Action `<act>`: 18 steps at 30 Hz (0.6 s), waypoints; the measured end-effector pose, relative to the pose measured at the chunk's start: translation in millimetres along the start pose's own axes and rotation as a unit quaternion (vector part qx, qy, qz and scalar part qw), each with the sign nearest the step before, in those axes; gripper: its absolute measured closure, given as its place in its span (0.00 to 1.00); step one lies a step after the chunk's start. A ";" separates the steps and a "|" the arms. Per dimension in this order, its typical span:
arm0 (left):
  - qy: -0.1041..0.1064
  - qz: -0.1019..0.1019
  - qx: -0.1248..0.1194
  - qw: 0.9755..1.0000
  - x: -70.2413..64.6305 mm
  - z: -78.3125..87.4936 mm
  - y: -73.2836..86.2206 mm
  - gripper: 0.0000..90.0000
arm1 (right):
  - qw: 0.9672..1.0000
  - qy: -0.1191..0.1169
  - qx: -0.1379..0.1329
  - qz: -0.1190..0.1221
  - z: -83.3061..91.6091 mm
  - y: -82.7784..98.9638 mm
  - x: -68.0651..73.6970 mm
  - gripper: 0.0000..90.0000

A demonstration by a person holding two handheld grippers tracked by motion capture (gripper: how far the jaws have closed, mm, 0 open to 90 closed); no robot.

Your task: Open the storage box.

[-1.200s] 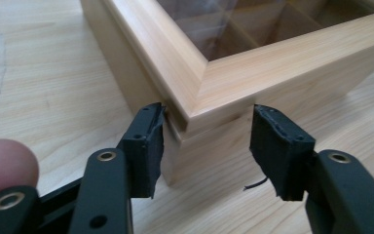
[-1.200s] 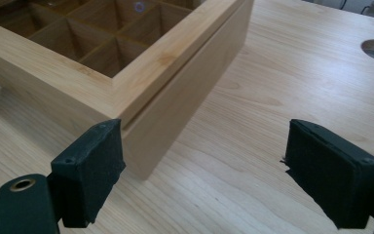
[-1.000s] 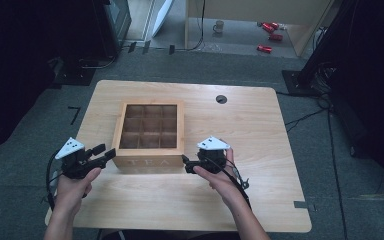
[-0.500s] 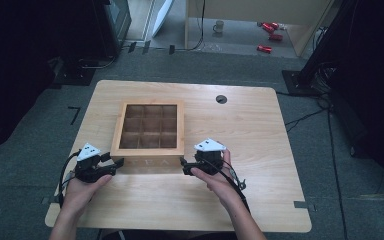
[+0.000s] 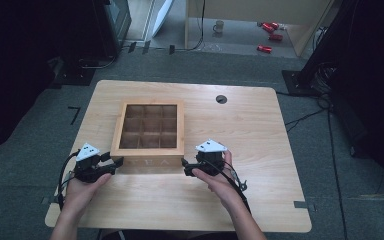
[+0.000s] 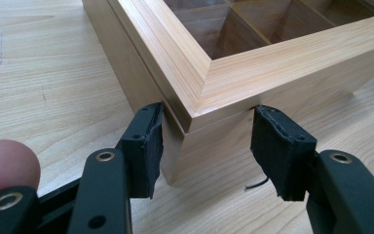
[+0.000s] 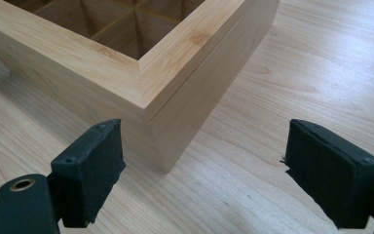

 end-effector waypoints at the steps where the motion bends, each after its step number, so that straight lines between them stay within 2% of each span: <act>1: 0.000 0.000 0.000 1.000 0.0 0.0 0.0 0.52 | 1.000 -0.001 0.000 0.000 -0.2 0.1 0.1 0.16; 9: 0.009 0.004 -0.002 1.000 2.8 0.8 0.0 0.54 | 1.000 -0.002 0.001 0.002 -2.4 0.1 2.3 0.16; 18: 0.006 0.002 -0.002 1.000 2.5 1.6 -0.8 0.55 | 1.000 -0.008 0.009 0.003 -10.3 1.8 6.9 0.16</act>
Point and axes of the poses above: each handheld gripper's, and its own axes: z roughly backward along the jaws, y roughly out of its underside, x roughly to its left, the point moved 1 cm from there along -z, roughly forward along the jaws, and after that the axes turned 6 degrees about x, right-handed, at the moved point
